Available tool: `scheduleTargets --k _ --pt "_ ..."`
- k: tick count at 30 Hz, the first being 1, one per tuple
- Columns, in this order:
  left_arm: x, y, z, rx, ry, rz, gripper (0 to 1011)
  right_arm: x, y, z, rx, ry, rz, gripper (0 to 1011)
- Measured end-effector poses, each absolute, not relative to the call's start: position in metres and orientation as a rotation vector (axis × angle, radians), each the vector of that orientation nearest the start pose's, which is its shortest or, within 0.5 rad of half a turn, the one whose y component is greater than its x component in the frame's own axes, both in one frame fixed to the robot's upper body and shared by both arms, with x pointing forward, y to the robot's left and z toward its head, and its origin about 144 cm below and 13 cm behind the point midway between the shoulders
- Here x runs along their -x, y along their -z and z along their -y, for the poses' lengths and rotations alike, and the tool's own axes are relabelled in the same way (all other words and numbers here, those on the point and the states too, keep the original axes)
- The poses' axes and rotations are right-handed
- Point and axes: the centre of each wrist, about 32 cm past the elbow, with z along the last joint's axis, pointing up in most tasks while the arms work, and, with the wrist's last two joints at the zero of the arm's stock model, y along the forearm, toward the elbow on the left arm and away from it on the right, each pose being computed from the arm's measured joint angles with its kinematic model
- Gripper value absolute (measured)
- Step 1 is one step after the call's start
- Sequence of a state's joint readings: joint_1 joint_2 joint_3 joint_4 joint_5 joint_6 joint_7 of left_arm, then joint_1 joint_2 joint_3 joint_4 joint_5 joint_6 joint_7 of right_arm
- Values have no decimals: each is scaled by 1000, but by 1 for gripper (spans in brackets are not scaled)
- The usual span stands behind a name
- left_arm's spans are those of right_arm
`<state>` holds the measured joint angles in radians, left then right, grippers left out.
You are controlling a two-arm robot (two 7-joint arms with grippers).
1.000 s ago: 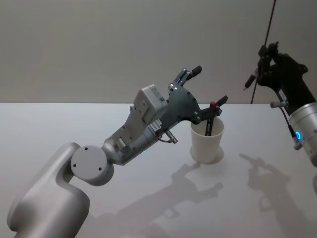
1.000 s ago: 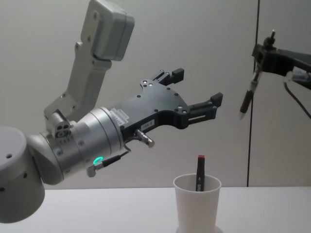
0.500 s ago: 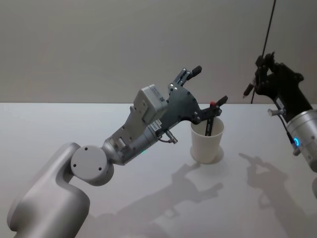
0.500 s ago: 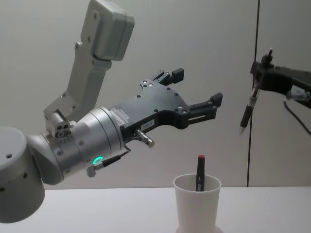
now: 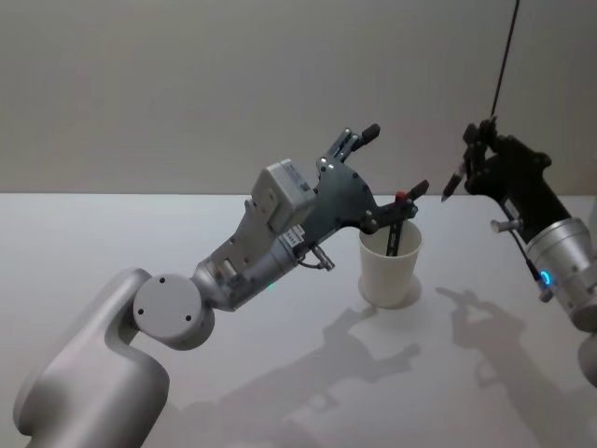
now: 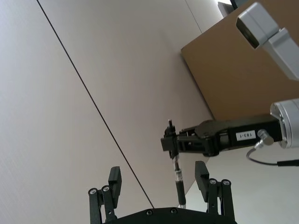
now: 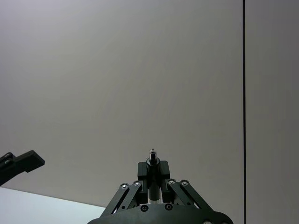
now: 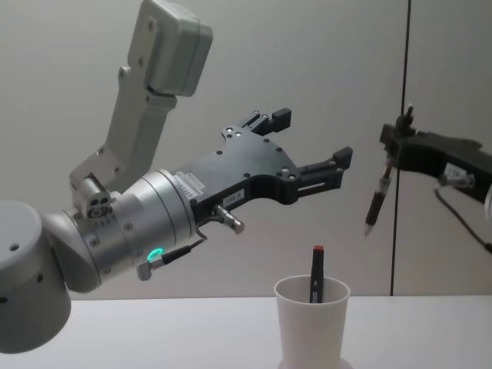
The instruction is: Place the pen into the pen holder.
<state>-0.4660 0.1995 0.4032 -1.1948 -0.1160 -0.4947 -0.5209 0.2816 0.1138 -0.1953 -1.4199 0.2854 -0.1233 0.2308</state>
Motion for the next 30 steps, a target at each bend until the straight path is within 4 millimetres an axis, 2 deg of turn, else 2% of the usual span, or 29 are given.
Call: scheduleTargets --k 27,30 --pt "-572 -1186 -192 130 -685 535 1000 -558 -1156 188 -189 1090 48 147" --pt "-572 -1186 -192 130 -685 535 1000 -560 -1151 186 -184 1083 43 230"
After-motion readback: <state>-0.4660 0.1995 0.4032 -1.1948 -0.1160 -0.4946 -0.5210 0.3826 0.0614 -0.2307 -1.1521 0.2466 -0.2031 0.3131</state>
